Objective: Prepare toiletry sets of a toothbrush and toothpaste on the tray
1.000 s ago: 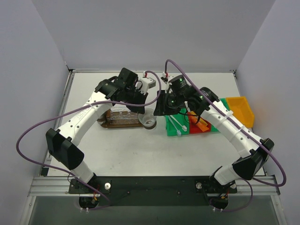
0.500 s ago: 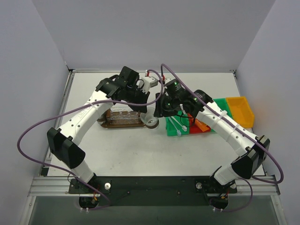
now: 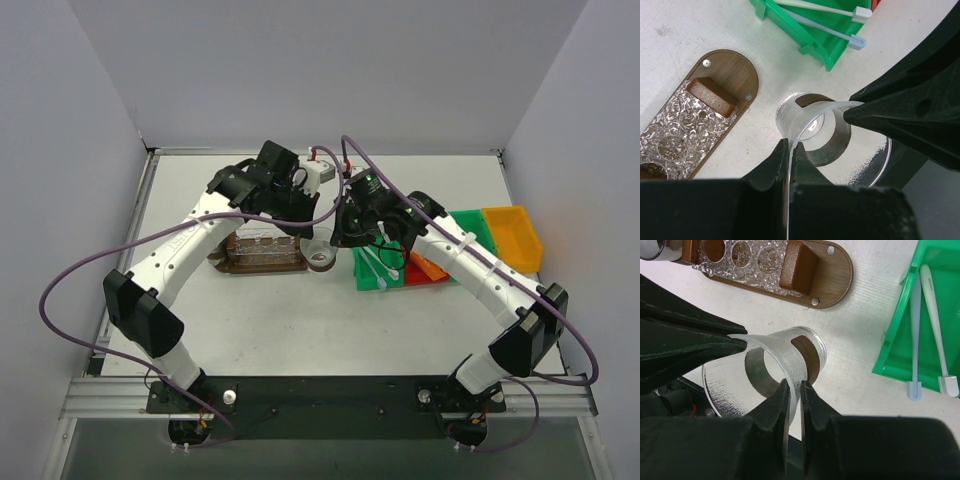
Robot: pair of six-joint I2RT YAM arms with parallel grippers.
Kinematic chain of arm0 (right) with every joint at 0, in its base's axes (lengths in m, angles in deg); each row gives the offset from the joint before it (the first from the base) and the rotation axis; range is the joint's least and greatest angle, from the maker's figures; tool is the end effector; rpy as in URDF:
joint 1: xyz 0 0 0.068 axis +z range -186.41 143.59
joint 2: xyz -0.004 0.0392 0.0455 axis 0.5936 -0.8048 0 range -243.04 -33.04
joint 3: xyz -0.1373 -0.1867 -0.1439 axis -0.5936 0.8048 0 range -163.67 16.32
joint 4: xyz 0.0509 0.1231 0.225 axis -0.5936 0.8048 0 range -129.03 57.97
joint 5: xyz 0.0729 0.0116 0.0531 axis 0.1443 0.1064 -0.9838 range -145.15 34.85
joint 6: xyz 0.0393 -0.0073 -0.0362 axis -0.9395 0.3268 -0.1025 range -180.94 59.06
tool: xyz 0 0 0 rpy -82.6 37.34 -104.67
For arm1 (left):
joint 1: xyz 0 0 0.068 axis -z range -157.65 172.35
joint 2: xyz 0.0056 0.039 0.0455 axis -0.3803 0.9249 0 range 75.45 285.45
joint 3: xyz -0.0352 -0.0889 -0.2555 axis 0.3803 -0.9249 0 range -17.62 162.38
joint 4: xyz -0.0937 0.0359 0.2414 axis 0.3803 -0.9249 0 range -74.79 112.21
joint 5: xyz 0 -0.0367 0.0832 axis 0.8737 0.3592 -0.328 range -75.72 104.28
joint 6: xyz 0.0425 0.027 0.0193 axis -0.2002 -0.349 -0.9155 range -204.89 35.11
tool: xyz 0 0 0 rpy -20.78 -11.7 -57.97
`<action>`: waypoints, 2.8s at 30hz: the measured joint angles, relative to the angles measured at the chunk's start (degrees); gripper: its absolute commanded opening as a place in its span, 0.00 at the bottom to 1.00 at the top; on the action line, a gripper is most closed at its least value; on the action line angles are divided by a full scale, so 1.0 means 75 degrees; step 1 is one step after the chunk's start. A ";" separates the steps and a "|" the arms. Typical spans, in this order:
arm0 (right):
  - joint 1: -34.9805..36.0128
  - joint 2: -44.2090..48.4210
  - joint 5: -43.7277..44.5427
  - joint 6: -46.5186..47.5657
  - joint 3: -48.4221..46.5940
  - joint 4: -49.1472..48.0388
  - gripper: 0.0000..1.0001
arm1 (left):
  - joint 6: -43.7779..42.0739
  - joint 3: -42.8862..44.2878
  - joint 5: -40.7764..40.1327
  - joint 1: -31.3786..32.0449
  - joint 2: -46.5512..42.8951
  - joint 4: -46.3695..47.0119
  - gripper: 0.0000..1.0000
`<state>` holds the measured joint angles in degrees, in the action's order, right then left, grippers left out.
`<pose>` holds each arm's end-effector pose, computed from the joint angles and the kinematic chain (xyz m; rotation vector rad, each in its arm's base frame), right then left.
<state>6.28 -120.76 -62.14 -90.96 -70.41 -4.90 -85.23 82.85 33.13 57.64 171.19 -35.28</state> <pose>0.2506 0.2372 0.3701 -0.3273 2.2853 0.8239 0.2797 -0.2120 0.3703 0.9124 2.3753 -0.6593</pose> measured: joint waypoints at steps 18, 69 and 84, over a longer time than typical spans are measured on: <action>0.0020 0.0012 0.0711 -0.0466 0.0595 0.0122 0.00 | 0.1026 -0.0137 0.0050 0.0032 -0.0315 0.1539 0.50; -0.0248 -0.1597 0.2302 -0.2535 0.0382 -0.1052 0.00 | 0.2527 -0.2713 -0.3293 -0.1571 -0.3663 0.3331 0.62; -0.0254 -0.2203 0.2296 -0.2471 -0.0058 -0.1119 0.00 | 0.2492 -0.2719 -0.3290 -0.1670 -0.3663 0.3322 0.63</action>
<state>4.38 -137.28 -44.91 -109.49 -70.85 -13.30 -66.55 62.45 8.45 45.12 143.72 -10.37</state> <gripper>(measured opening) 0.036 0.626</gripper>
